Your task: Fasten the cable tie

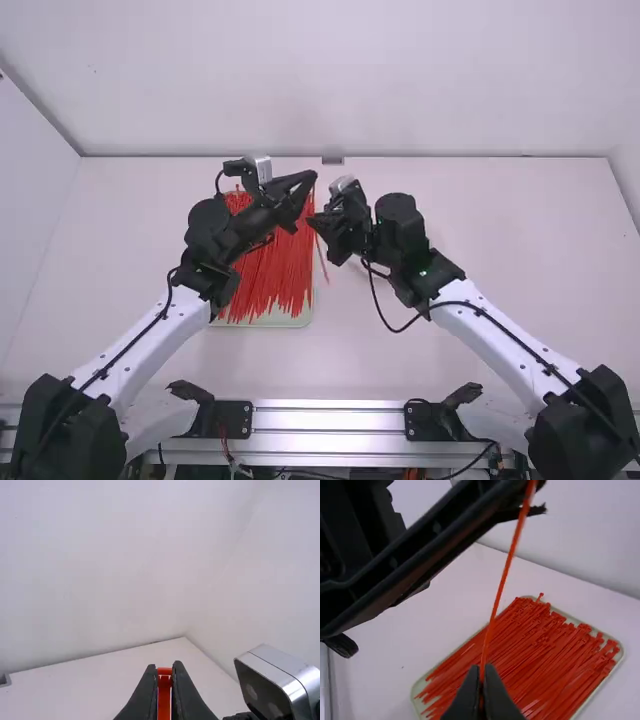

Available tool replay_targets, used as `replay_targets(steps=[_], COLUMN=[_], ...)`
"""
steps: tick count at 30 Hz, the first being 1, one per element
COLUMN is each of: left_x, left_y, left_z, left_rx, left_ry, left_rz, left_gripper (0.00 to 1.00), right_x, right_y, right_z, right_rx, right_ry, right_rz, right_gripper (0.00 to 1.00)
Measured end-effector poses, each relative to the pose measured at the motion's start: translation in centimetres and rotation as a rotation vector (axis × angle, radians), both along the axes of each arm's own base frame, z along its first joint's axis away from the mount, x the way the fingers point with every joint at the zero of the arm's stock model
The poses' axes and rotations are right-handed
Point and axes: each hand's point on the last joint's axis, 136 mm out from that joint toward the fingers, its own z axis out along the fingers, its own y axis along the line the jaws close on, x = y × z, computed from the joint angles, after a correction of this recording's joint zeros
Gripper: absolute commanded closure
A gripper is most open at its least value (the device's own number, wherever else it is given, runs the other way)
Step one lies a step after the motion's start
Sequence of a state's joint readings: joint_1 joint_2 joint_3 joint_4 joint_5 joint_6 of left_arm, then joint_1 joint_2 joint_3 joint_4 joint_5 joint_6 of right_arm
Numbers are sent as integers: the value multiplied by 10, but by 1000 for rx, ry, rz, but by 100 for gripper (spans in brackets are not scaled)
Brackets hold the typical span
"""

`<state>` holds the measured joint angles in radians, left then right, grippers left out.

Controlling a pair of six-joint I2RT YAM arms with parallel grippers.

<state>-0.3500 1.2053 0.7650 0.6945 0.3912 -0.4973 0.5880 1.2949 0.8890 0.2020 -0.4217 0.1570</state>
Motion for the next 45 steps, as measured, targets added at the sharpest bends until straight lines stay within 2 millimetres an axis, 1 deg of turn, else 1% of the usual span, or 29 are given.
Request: replay_targets(steps=[5, 7, 9, 10, 11, 12, 13, 14, 15, 17, 20, 22, 23, 24, 27, 29, 31, 32, 34, 36, 39, 40, 42, 45], left_x=[1, 1, 1, 1, 1, 2, 3, 4, 5, 7, 10, 10, 9, 8, 2, -3, -10, -11, -21, -30, -47, -49, -61, -71], left_y=[1, 1, 1, 1, 2, 2, 3, 4, 4, 5, 7, 9, 9, 10, 11, 11, 10, 9, 4, -1, -9, -9, -12, -12], left_z=[0, 0, 1, 1, 1, -1, -5, -10, -15, -22, -20, -9, -1, 2, 15, 18, 21, 21, 26, 31, 41, 42, 48, 58], left_rx=[3, 19, 32, 39, 46, 56, 65, 80, 102, 138, 180, 220, 247, 254, 313, 350, 389, 395, 426, 438, 436, 435, 426, 408], left_ry=[-2, -17, -35, -44, -48, -48, -31, -19, -8, 18, 25, 2, -20, -27, -79, -102, -129, -134, -185, -236, -334, -347, -409, -470], left_rz=[6, 11, 14, 19, 21, 23, 27, 26, 24, 13, -7, -28, -50, -56, -118, -156, -205, -213, -275, -326, -422, -434, -497, -549], left_gripper=[98, 91, 81, 71, 65, 63, 57, 51, 37, 24, 21, 19, 16, 16, 5, 1, 1, 1, 1, 1, 1, 1, 1, 1], right_x=[0, 0, 1, 2, 3, 3, 5, 6, 7, 9, 11, 11, 12, 12, 12, 11, 10, 10, 7, 4, -8, -9, -18, -28], right_y=[0, 0, -2, -3, -6, -7, -10, -12, -15, -21, -30, -38, -43, -45, -55, -60, -66, -67, -70, -72, -69, -69, -63, -55], right_z=[0, 0, 0, 0, 1, 1, 1, 1, 2, 3, 5, 8, 9, 10, 19, 24, 33, 34, 41, 46, 57, 58, 63, 67], right_rx=[-3, -3, -3, -2, 0, 1, 2, 4, 6, 10, 16, 20, 25, 26, 43, 54, 71, 74, 87, 97, 119, 120, 132, 145], right_ry=[-3, -5, -9, -10, -10, -11, -13, -14, -17, -26, -45, -64, -79, -86, -143, -176, -227, -236, -277, -310, -376, -382, -418, -445], right_rz=[-2, 0, 5, 11, 16, 18, 23, 28, 36, 53, 84, 110, 130, 137, 182, 206, 239, 245, 277, 304, 380, 387, 438, 488], right_gripper=[100, 100, 100, 100, 100, 100, 100, 100, 100, 100, 100, 100, 100, 100, 100, 100, 100, 100, 100, 100, 100, 100, 100, 100])
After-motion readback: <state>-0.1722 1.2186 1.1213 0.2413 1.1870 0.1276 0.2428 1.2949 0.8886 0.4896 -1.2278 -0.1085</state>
